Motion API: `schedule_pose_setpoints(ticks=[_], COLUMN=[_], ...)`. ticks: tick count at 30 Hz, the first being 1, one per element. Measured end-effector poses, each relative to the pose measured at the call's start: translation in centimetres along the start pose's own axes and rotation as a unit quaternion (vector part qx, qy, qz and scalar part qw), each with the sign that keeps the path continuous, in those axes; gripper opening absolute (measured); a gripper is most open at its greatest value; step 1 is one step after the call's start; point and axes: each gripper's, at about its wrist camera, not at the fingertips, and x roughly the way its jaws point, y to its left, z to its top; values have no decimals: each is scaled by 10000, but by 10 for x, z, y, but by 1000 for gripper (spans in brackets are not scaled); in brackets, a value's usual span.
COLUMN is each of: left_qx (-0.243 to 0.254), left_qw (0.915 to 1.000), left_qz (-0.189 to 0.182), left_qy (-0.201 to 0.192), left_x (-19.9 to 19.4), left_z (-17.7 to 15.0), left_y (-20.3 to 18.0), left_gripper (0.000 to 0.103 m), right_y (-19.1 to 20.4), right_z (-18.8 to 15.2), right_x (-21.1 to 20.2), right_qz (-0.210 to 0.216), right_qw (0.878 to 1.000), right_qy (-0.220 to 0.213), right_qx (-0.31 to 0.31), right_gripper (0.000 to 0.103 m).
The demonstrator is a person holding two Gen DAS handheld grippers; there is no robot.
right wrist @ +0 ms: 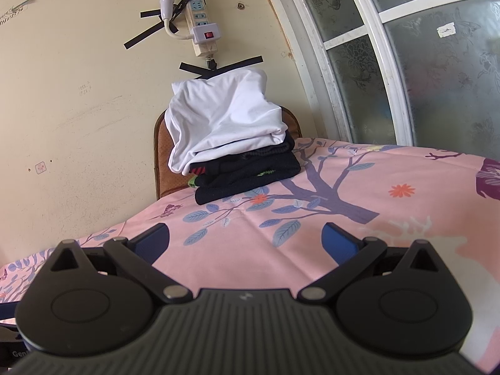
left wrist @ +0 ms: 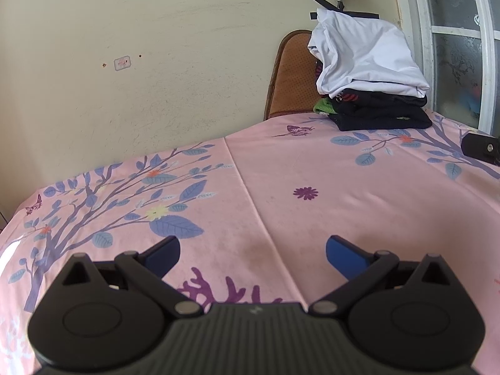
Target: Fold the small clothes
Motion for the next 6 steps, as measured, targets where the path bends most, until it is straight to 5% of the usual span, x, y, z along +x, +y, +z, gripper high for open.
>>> schedule_pose_setpoints(ticks=[6], left_qx=[-68], left_qw=[9999], left_qz=[-81], left_qy=[-25], left_x=[1], left_z=[1], left_y=[2], left_gripper=[103], right_y=[0], right_z=[0], right_x=[-1], right_qz=[6], right_qw=[10000], right_qy=[-14], right_qx=[-28], right_gripper=[103])
